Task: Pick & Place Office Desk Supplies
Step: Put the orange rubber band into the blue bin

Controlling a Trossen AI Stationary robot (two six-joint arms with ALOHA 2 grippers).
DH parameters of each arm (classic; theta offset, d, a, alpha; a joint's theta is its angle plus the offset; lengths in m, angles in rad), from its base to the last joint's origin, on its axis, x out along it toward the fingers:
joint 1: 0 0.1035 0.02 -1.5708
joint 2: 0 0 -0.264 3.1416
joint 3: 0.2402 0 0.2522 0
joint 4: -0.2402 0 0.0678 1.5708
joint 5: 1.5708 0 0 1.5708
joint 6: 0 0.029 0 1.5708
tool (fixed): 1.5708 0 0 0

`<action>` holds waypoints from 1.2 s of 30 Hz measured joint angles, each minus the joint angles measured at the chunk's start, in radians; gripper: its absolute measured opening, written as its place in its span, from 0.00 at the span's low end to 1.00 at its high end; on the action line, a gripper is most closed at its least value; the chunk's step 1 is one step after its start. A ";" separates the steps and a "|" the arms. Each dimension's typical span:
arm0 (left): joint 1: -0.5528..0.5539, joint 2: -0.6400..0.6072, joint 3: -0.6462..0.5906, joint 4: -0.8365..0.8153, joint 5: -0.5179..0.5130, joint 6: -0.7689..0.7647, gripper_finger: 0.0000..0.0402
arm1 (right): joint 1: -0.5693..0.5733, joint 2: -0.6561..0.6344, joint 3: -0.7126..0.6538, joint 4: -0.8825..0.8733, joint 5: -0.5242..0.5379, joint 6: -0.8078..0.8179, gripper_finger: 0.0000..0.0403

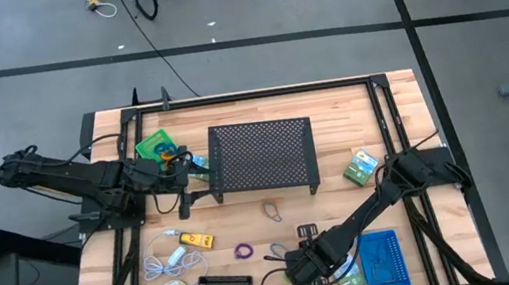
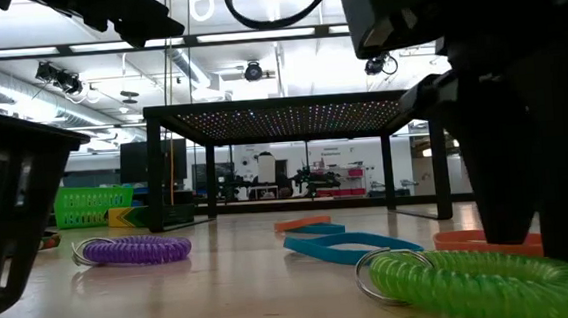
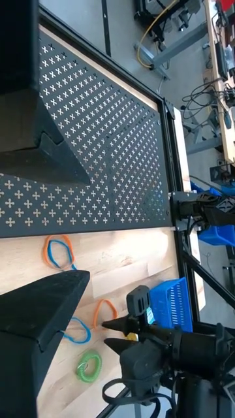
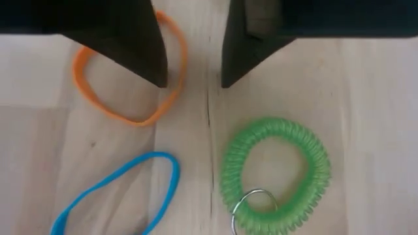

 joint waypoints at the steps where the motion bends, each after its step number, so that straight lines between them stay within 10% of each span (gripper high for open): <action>1: 0.000 0.000 0.000 0.000 0.000 0.000 0.57 | 0.000 0.000 0.000 0.000 0.000 0.007 0.31; 7: 0.000 0.000 0.000 0.000 0.000 0.000 0.57 | 0.000 0.002 -0.002 -0.008 -0.004 0.017 0.03; 36: 0.000 0.000 0.000 0.000 0.000 0.001 0.57 | 0.064 -0.122 0.146 -0.600 0.164 0.263 0.00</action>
